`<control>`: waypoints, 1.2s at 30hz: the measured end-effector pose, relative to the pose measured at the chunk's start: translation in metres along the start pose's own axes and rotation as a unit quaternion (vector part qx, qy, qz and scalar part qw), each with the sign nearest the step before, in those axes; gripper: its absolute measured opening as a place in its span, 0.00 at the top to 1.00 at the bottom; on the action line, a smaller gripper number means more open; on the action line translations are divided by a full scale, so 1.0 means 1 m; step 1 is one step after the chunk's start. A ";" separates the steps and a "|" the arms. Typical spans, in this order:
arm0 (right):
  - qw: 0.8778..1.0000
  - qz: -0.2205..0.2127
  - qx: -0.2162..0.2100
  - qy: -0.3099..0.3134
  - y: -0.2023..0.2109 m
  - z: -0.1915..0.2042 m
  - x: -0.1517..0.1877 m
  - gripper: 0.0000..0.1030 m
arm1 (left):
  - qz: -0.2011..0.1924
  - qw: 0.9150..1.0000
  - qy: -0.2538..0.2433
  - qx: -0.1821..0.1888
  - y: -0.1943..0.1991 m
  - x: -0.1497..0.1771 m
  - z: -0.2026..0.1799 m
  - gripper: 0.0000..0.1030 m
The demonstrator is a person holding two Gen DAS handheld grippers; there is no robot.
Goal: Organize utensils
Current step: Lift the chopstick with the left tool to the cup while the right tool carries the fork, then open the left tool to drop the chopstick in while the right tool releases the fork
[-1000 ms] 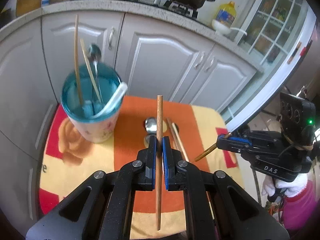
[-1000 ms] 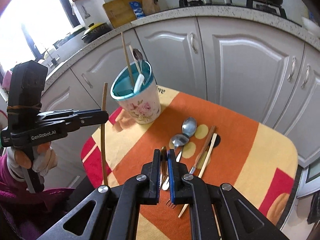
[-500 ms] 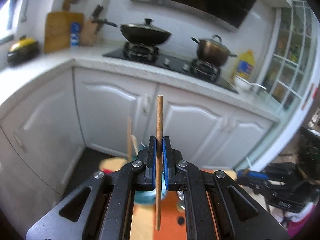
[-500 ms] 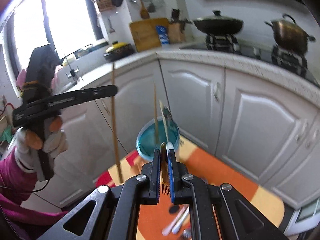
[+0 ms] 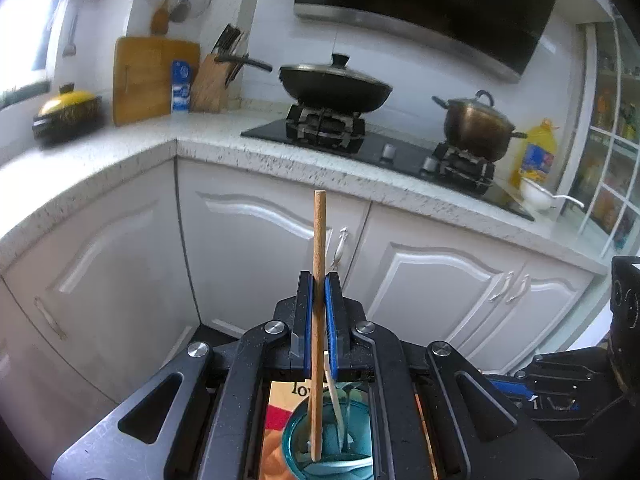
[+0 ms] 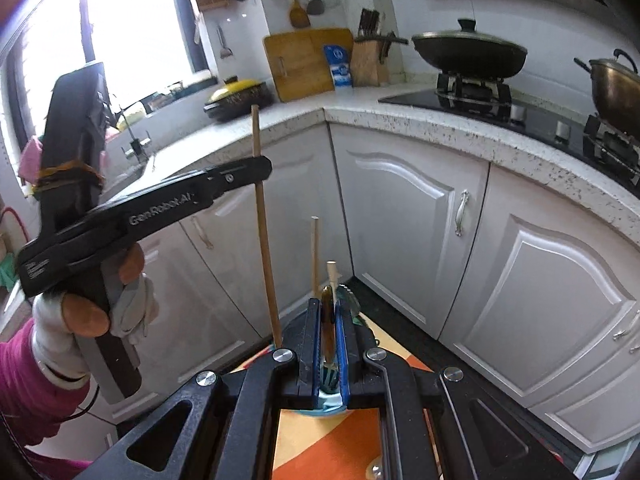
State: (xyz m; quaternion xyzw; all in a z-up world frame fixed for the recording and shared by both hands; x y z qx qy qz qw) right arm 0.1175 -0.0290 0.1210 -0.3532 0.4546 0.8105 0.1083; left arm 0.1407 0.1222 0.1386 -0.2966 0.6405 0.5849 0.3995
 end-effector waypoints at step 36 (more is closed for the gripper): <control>0.994 0.082 0.004 -0.076 -0.066 -0.049 0.039 0.80 | 0.093 0.996 0.020 -0.002 -0.032 0.084 -0.010 0.66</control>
Point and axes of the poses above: each gripper's, at about its wrist camera, not at the fingertips, and y roughly against the way its jaws point, z to its left, x to its underside, the point moved 3 cm from there along -y, roughly the way its jaws point, and after that the axes turned 12 degrees about -y, right-handed, at the moved point
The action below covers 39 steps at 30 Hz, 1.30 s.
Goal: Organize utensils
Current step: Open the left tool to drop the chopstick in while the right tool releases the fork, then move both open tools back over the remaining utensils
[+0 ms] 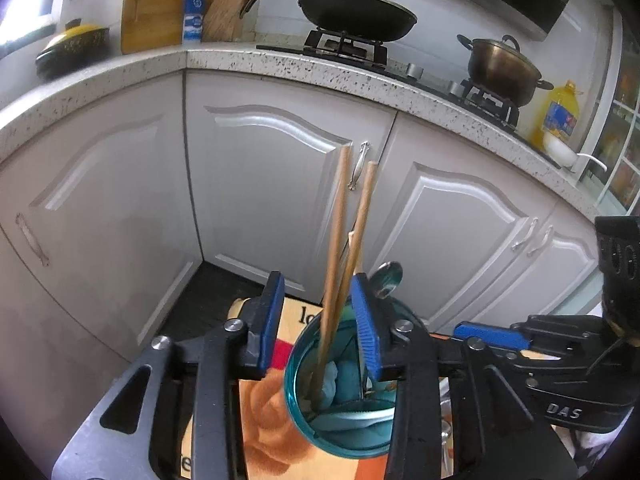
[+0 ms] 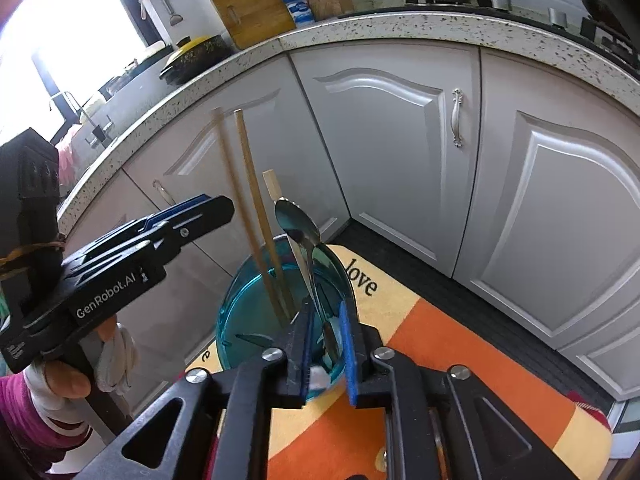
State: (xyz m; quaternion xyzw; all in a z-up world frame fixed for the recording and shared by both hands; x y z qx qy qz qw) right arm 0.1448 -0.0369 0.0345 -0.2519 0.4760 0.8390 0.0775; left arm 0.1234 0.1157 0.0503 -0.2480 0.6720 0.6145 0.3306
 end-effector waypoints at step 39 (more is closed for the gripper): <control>0.995 -0.032 0.064 -0.068 0.096 -0.067 0.122 0.62 | 0.003 0.992 -0.082 0.091 0.093 0.034 -0.089 0.53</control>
Point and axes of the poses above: each gripper's, at about its wrist camera, not at the fingertips, and y roughly against the way its jaws point, z to its left, x to its underside, the point moved 3 cm from there along -y, roughly the way its jaws point, and after that the axes turned 12 degrees about -y, right-handed, at the moved point
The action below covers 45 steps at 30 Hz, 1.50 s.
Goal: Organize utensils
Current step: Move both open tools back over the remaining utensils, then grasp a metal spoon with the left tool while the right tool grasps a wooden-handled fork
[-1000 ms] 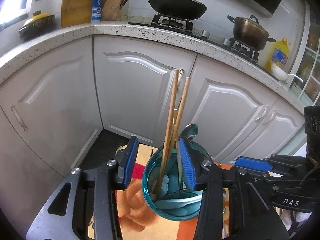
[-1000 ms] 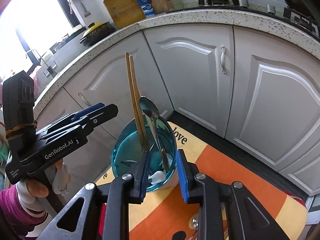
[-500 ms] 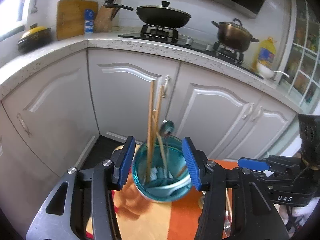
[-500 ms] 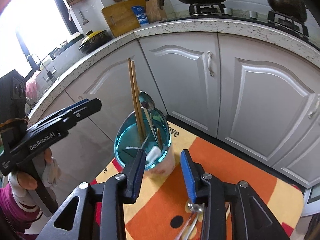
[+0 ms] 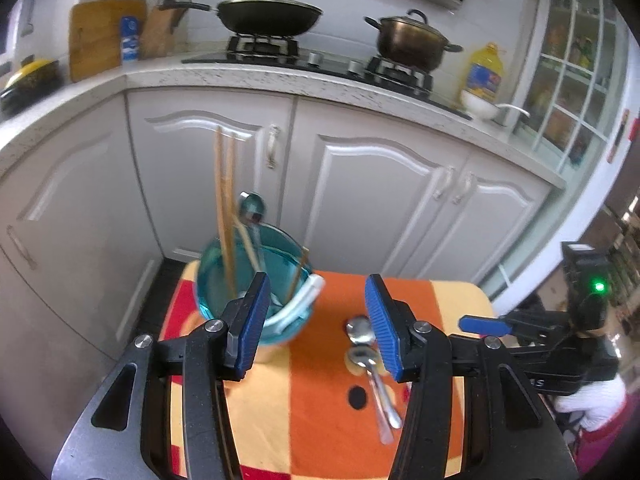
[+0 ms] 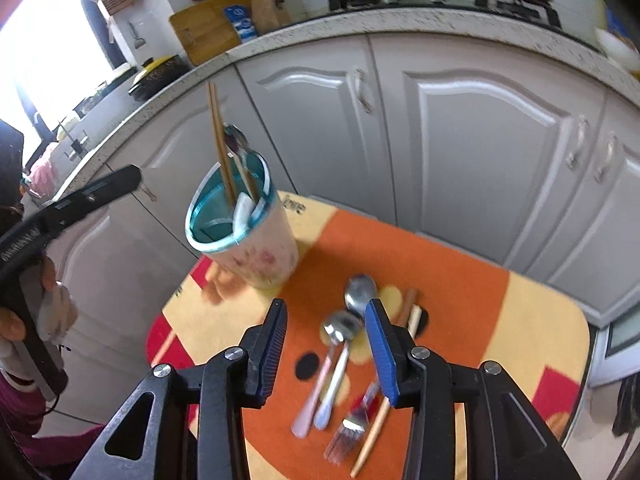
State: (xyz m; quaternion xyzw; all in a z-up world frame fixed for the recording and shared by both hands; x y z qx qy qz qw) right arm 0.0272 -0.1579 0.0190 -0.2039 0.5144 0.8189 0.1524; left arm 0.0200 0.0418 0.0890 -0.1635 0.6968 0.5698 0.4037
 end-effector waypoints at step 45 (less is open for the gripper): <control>0.996 0.080 0.002 -0.037 -0.079 -0.055 0.050 0.75 | 0.203 0.974 0.043 0.089 -0.192 0.106 -0.067 0.95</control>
Point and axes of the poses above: each gripper's, at about its wrist camera, not at the fingertips, and y roughly against the way its jaws point, z to its left, x to its underside, the point moved 3 cm from there along -y, roughly the way its jaws point, and after that the axes turned 12 degrees about -y, right-handed, at the moved point
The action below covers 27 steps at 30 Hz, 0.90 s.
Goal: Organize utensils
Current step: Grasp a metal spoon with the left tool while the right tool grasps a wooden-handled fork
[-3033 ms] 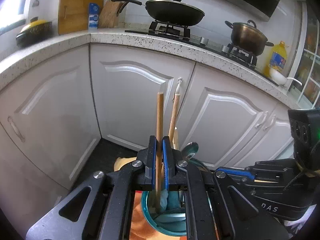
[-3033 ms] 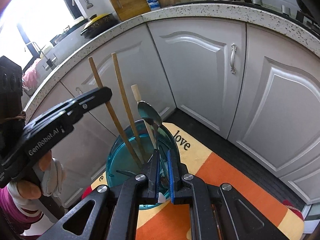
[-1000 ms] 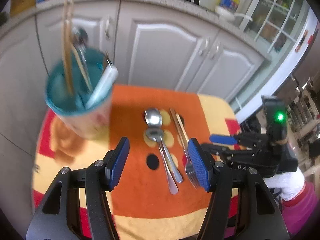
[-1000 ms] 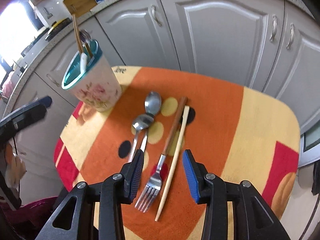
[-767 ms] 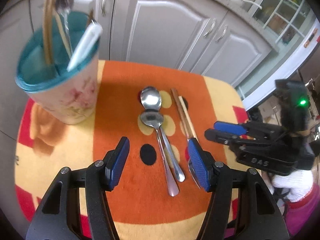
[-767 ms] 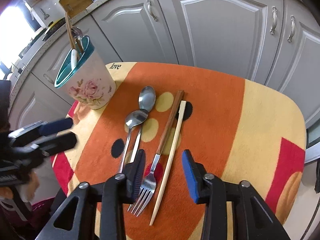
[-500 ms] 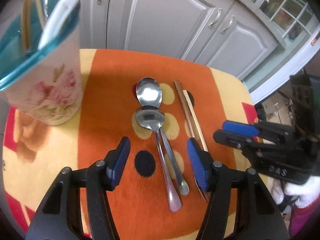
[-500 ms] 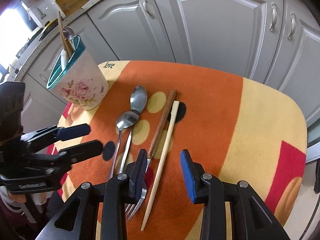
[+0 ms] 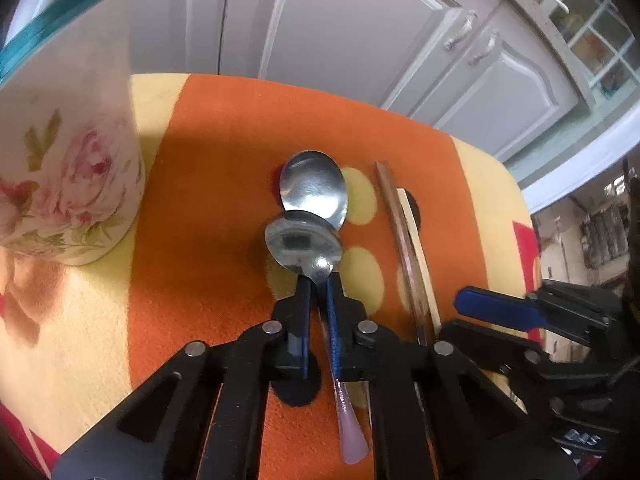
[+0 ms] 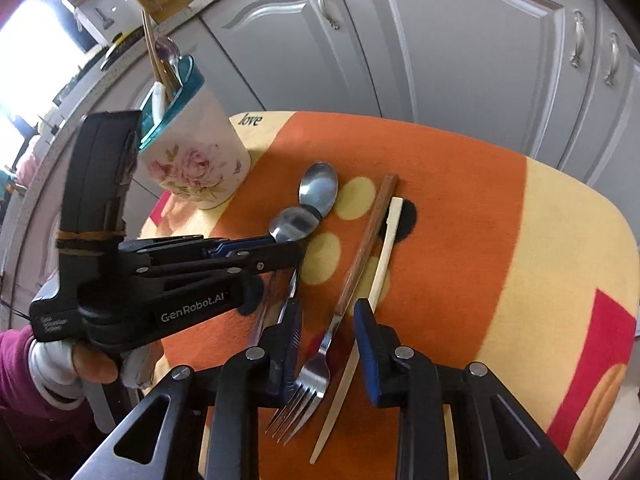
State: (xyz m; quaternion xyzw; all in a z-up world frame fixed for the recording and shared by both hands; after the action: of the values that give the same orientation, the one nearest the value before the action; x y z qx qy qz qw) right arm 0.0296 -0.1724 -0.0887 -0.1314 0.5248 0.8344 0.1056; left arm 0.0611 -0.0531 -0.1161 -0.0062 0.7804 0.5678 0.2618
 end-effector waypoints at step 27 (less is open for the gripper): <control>0.999 -0.005 0.037 0.019 -0.041 0.005 -0.067 0.89 | -0.047 0.998 0.011 0.039 0.061 0.031 0.020 0.99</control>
State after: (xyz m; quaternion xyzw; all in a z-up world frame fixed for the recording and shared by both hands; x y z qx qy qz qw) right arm 0.1056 -0.1528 -0.0989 -0.1464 0.5568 0.8109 0.1048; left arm 0.0237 -0.0048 -0.0795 -0.0392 0.8037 0.5238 0.2797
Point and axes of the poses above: each gripper's, at about its wrist camera, not at the fingertips, and y roughly against the way its jaws point, z to its left, x to its underside, the point moved 3 cm from there along -y, roughly the way its jaws point, and after that the axes turned 12 degrees about -y, right-handed, at the moved point
